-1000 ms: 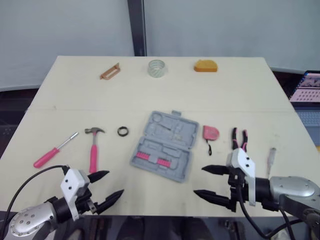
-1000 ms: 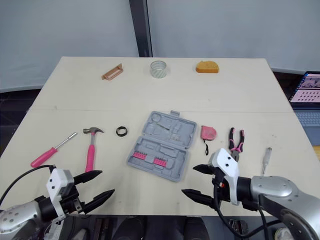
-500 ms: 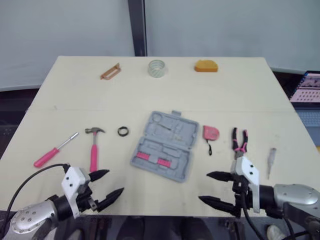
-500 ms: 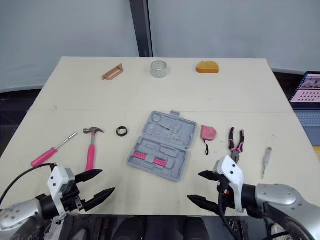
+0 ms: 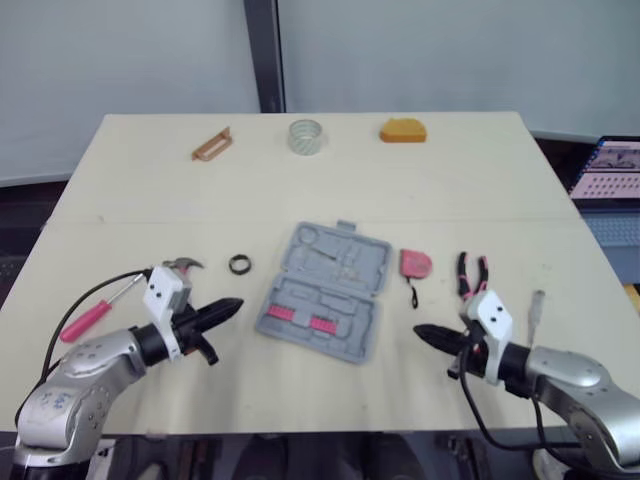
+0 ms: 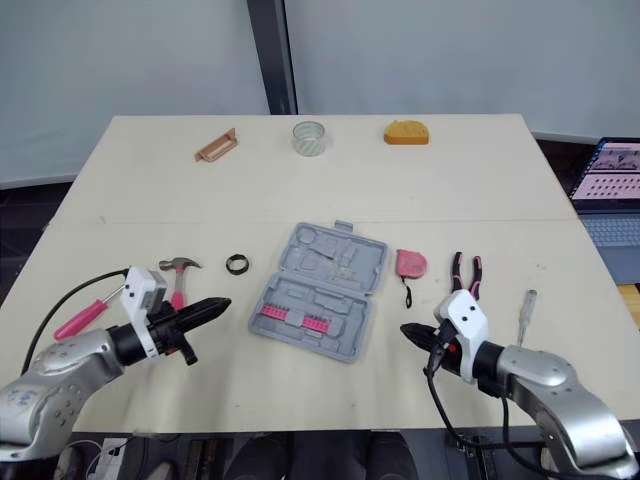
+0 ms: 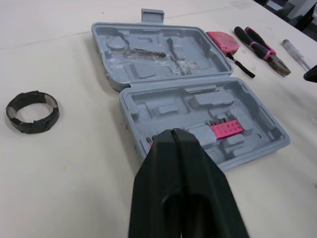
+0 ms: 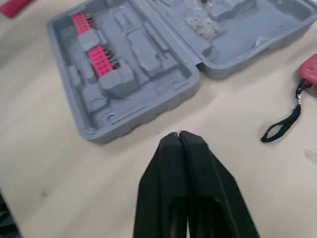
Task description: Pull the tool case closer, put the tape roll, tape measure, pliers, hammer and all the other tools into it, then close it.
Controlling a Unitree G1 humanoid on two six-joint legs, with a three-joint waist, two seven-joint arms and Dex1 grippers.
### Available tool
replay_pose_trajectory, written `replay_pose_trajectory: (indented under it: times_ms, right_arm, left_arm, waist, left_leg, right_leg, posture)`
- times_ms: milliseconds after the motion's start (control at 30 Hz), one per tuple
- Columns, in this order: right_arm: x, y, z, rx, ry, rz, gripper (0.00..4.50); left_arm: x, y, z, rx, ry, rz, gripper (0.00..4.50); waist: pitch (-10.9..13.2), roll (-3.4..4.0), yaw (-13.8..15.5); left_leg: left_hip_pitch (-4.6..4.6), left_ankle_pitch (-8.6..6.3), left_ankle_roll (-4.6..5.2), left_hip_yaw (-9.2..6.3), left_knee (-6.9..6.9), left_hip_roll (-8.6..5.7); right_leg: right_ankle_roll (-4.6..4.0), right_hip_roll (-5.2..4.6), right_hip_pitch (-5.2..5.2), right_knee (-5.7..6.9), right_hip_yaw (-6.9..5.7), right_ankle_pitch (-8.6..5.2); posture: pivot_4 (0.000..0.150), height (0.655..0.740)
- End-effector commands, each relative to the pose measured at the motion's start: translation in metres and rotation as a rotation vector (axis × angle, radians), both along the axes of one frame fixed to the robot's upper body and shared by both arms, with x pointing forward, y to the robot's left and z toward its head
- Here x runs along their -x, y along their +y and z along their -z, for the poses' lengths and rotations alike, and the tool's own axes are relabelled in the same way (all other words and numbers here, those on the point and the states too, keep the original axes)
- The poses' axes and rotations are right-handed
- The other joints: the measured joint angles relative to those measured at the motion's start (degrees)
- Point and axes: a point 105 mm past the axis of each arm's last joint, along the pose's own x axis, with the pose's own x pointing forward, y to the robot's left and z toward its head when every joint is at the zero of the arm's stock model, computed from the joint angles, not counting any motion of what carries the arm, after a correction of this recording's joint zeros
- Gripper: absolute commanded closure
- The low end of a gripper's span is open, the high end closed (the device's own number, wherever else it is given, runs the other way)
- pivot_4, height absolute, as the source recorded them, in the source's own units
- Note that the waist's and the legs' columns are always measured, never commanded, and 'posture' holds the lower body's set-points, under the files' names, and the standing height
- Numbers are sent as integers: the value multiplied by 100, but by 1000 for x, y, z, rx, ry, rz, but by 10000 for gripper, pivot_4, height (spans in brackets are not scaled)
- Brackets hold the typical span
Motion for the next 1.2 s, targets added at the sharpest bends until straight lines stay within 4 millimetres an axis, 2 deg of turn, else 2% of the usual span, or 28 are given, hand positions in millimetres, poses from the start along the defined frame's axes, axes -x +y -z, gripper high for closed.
replay_pose_trajectory:
  times_ms: [33,233,400,667,967,1200]
  right_arm:
    - [-13,3,1,18,-43,20,45000]
    - [-34,16,9,25,-14,33,45000]
    - [-47,25,10,30,-6,50,45000]
    - [-54,36,2,32,-16,44,45000]
    - [-58,41,1,43,-10,35,45000]
    - [-62,46,5,53,-2,17,45000]
  left_arm:
    - [-19,5,-1,-61,-38,-7,44560]
    - [-54,7,0,-62,0,18,44560]
    - [-74,5,5,-44,42,54,44560]
    - [-102,-10,15,-41,81,107,44560]
    - [-116,-29,33,-125,75,171,44560]
    - [-119,-34,44,-159,81,183,44560]
  waist:
    - [0,0,-3]
    - [0,1,-17]
    - [0,1,-29]
    - [1,0,-29]
    - [1,0,-45]
    - [1,0,-43]
  left_leg:
    - [0,0,0,0,1,0]
    - [0,0,0,2,1,0]
    - [0,1,-1,2,1,0]
    - [-1,1,-1,2,6,0]
    - [-1,1,-1,4,7,1]
    - [-1,1,0,9,9,1]
  right_leg:
    - [0,0,1,1,0,0]
    - [0,0,-6,7,-2,0]
    - [0,0,-11,15,-14,0]
    - [0,-4,-12,23,-34,0]
    - [1,-12,-17,30,-65,0]
    - [1,-18,-20,38,-76,1]
  posture:
    - [1500,7400]
    - [1500,7400]
    - [1500,7400]
    - [1500,7400]
    - [1500,7400]
    - [1500,7400]
